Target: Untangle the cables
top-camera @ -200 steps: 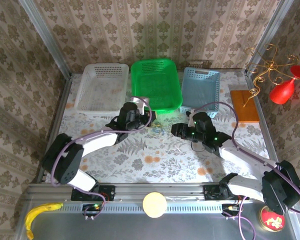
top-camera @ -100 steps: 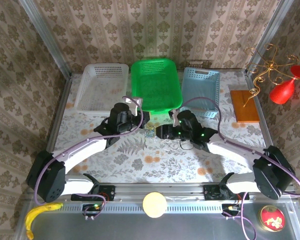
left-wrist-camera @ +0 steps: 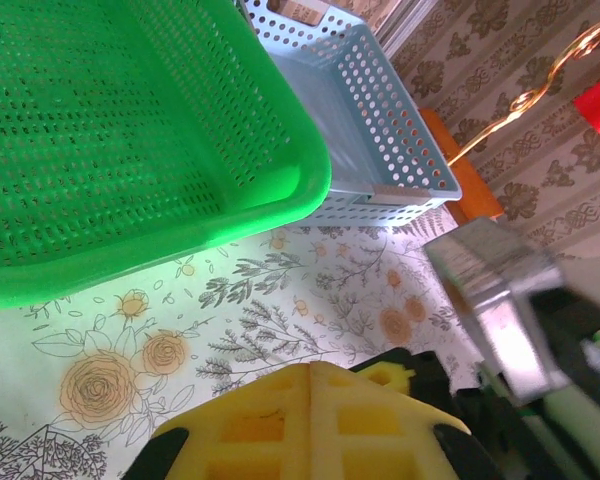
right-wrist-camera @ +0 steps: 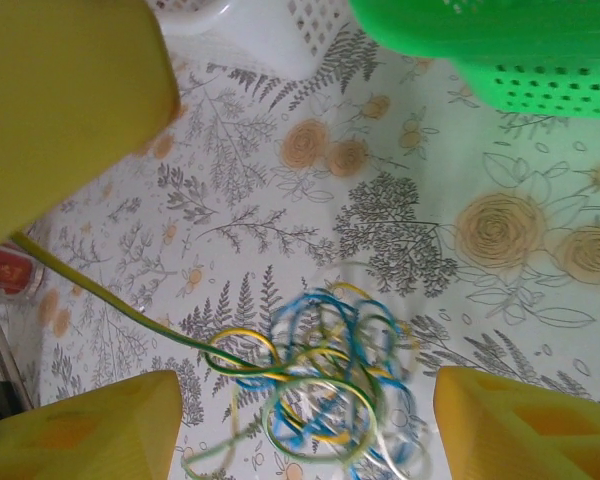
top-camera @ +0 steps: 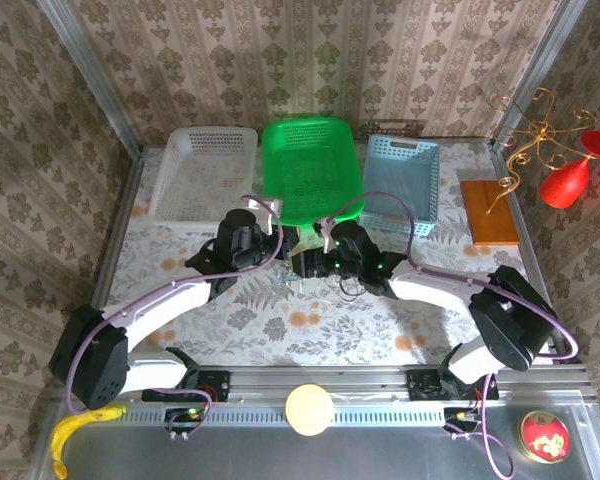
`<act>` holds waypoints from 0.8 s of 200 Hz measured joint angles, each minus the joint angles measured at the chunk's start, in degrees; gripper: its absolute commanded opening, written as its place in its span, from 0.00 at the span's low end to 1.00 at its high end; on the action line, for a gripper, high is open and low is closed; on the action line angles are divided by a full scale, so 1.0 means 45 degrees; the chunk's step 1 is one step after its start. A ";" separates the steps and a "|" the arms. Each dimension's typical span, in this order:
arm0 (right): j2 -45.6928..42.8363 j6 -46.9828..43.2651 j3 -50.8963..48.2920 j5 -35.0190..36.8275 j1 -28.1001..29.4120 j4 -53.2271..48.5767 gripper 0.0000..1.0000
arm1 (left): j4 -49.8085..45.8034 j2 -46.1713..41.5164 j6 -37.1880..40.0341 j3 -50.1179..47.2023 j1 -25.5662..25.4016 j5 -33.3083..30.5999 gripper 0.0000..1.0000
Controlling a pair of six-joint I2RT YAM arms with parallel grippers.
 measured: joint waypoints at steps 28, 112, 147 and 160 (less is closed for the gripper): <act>0.0335 -0.0024 0.0005 0.0112 0.0117 0.0738 0.67 | 0.0199 -0.0291 -0.0350 -0.0121 -0.0005 0.0019 0.00; 0.1967 0.0355 0.0053 0.1836 0.0121 0.2458 0.37 | 0.0777 -0.0865 -0.1418 -0.0049 0.0005 0.0291 0.00; 0.2283 0.0661 -0.0418 0.2191 0.0117 0.2997 0.37 | 0.0763 -0.1311 -0.1642 0.0593 0.0185 0.0520 0.00; 0.2448 0.0758 -0.0685 0.2249 0.0121 0.3162 0.37 | 0.0724 -0.1491 -0.1690 0.0937 0.0282 0.0573 0.00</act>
